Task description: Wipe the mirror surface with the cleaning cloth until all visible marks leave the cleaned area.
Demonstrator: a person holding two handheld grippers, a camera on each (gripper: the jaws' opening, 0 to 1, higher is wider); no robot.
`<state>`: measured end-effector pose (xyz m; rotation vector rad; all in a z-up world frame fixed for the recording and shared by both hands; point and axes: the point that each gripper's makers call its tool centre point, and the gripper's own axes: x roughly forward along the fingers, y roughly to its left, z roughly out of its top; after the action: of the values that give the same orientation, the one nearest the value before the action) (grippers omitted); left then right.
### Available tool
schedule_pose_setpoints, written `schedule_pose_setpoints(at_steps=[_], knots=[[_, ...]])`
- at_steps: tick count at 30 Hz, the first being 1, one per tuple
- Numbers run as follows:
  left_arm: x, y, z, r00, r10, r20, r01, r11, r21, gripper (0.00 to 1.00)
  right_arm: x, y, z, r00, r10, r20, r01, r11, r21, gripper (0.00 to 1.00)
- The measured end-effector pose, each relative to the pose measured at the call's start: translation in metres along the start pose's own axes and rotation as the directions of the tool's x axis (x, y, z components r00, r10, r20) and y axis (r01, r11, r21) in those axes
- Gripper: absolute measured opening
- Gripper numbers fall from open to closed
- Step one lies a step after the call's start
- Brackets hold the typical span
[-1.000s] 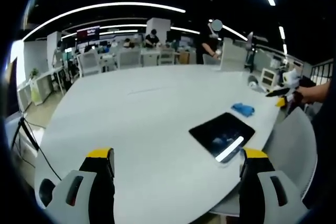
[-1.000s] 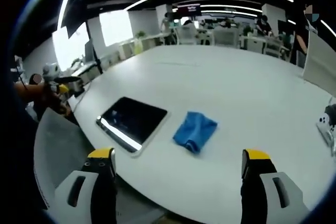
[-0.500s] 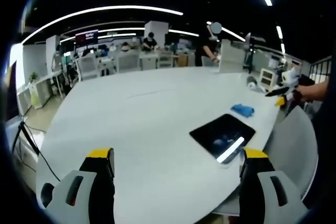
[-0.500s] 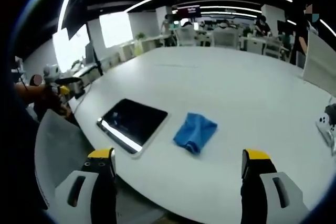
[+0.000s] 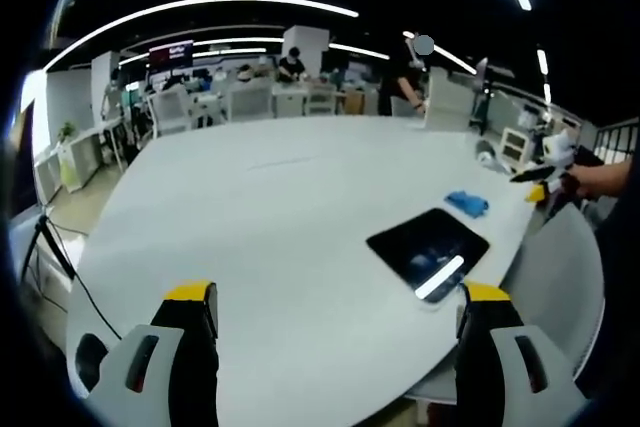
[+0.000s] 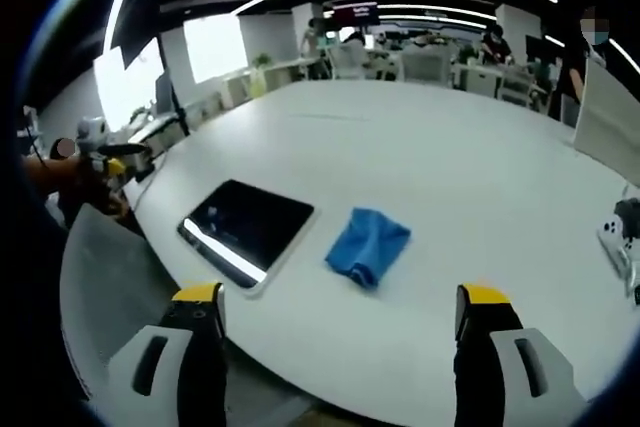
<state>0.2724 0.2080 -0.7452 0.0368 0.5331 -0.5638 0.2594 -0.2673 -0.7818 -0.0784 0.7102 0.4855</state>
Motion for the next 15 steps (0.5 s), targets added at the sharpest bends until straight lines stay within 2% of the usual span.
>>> schedule_pose_setpoints(at_steps=[2,8,10,12,13,15], knots=[[0.0,0.001,-0.001,1.0,0.0,-0.002,0.0,1.0,-0.002,1.0,0.0,0.001,0.005,1.0,0.008,0.019,-0.009,1.0,0.026,0.93],[0.0,0.003,-0.001,1.0,0.0,0.0,0.0,1.0,-0.008,1.0,0.005,-0.002,0.013,1.0,-0.005,0.014,0.004,1.0,0.007,0.89],[0.001,0.004,-0.001,1.0,0.0,0.001,0.0,1.0,-0.011,1.0,0.01,-0.009,0.016,0.999,-0.03,0.014,0.03,1.0,0.009,0.83],[0.002,0.004,-0.001,1.0,-0.001,0.002,0.001,1.0,-0.015,1.0,0.015,-0.016,0.023,0.997,-0.069,0.037,0.067,0.997,0.047,0.76],[0.002,0.004,-0.002,1.0,-0.003,0.0,0.003,1.0,-0.017,1.0,0.021,-0.016,0.026,0.997,-0.068,0.046,0.064,0.993,0.095,0.71],[0.004,0.002,-0.005,1.0,-0.008,-0.006,0.008,1.0,-0.027,1.0,0.03,-0.017,0.032,0.996,-0.056,0.062,0.049,0.992,0.115,0.65]])
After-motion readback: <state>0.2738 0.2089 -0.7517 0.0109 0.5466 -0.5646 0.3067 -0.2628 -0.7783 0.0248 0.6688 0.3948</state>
